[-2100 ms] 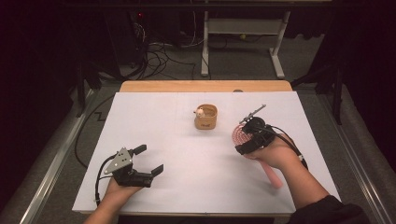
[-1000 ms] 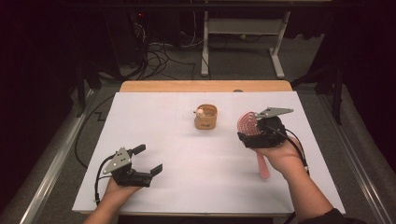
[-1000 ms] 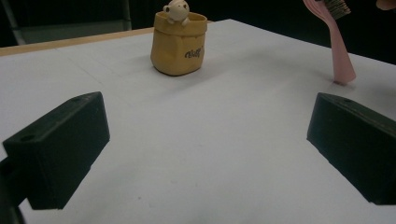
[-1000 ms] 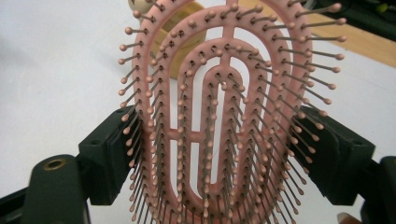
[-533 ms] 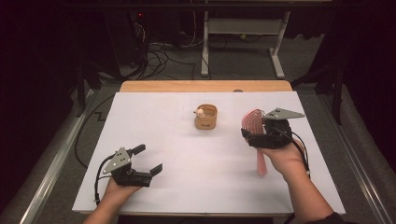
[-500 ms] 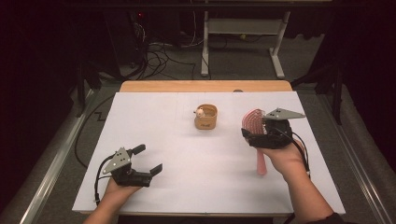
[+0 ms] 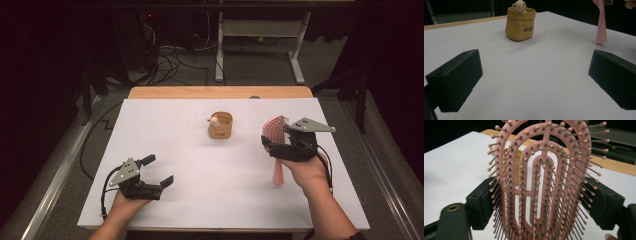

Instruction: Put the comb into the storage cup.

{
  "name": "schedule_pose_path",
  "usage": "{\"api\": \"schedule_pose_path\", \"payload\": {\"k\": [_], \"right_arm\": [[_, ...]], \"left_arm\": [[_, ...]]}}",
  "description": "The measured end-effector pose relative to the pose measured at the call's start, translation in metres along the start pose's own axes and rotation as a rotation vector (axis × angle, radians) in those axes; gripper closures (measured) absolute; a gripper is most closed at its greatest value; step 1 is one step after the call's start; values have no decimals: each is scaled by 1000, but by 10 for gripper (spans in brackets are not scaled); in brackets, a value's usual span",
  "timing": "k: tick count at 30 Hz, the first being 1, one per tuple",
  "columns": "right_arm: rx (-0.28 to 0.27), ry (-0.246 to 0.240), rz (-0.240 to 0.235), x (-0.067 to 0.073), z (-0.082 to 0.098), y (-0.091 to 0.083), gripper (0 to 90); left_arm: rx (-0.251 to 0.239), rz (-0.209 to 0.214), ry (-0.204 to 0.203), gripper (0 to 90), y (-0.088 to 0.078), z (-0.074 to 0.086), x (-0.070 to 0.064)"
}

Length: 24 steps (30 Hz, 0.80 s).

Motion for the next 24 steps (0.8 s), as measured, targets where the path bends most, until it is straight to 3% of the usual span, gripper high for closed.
{"api": "schedule_pose_path", "payload": {"k": [24], "right_arm": [[-138,31,97,1,6,-6,203]], "left_arm": [[-30,-6,-8,0,-3,0,3]]}}
Point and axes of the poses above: each handheld gripper's, and its own axes: y roughly forward along the jaws, z roughly out of its underside, x roughly to its left, the point moved 3 cm from there along y, roughly forward along the jaws, and after that the axes turned 13 degrees about -y, right-handed, at the moved point
